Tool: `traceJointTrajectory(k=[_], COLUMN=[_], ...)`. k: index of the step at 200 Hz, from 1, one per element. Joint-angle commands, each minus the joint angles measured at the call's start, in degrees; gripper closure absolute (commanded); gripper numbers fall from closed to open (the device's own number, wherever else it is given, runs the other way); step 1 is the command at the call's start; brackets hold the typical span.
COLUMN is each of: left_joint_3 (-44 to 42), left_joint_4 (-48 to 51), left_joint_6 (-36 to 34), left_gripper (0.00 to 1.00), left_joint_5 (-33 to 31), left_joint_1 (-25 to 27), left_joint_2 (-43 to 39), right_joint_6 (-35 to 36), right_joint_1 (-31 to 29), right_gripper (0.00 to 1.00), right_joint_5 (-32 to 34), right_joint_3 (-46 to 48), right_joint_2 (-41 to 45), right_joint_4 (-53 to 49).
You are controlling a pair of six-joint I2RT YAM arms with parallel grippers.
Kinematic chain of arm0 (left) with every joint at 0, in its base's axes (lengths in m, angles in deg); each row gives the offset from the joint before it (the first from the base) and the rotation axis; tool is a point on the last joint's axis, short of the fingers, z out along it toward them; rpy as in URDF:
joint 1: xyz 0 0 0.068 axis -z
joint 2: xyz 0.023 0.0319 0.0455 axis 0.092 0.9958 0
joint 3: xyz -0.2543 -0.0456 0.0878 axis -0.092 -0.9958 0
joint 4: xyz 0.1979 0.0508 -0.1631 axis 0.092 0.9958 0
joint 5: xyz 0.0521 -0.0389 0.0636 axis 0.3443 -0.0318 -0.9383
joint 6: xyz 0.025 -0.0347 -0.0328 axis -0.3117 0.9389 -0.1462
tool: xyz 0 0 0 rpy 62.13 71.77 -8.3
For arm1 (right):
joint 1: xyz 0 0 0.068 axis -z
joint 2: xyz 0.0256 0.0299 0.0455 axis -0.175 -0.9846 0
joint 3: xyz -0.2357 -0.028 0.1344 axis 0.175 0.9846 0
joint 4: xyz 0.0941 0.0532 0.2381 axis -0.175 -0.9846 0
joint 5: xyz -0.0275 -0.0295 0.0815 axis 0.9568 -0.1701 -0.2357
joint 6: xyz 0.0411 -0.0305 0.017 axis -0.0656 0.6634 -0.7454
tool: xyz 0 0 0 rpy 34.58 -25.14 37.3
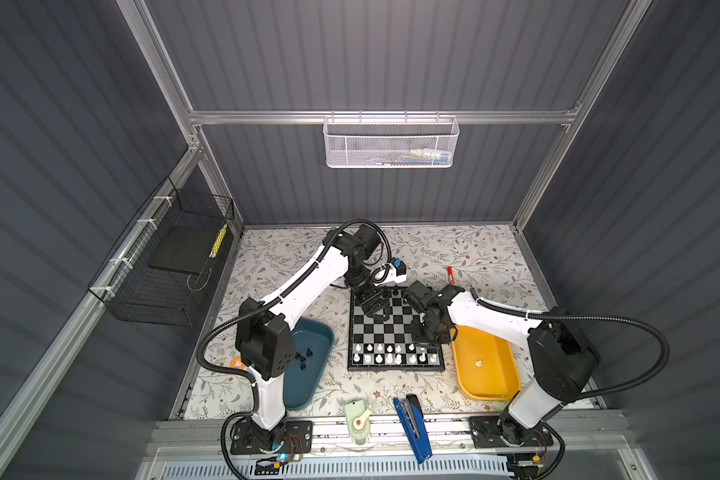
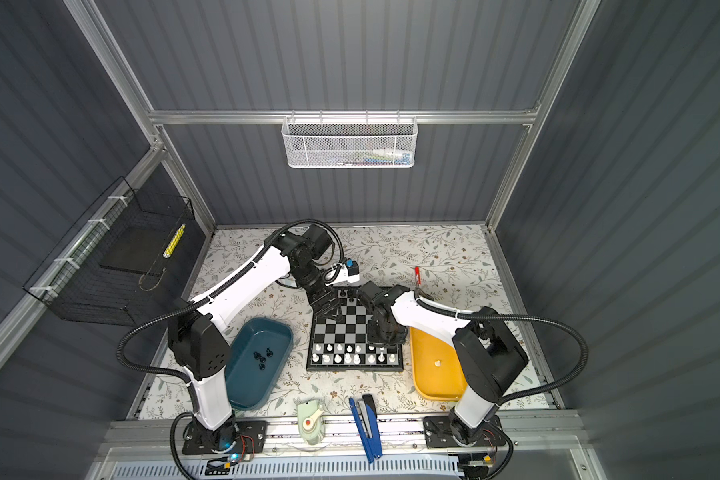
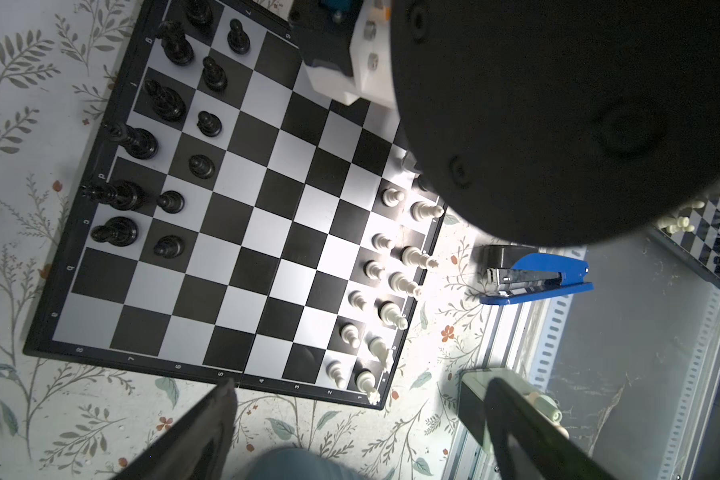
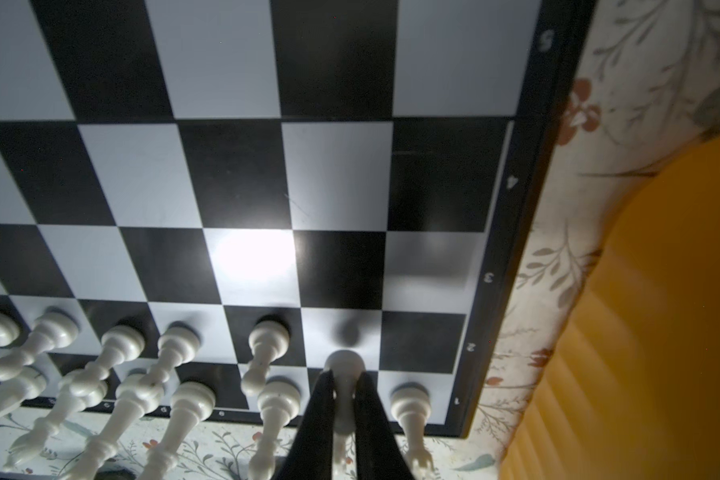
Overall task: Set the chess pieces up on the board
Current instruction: 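Lower the white pawn onto the next empty square in the nearest row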
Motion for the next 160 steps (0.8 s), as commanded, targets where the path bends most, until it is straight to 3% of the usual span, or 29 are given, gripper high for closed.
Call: traceJointTrajectory(k=[1,160], left_joint_3=[-0.22,-0.66], left_joint_4=[0.69,0.5], left_joint_6=[-0.47,-0.54], left_gripper=[0.06,0.06], left_joint_5=[0.28,0.28], left_joint_1=[0.48,0.48], left_joint_2=[-1.73,-1.92], right_joint_6=[-0.37,-0.16], right_joint_1=[-0.43,-0.43], right_gripper=[0.88,0.86], right_joint_5=[-0.17,0.2], right_joint_3=[0.52,0.72], right_joint_2=[-0.31,-1.74], right_joint_4=[-0.51,0.04])
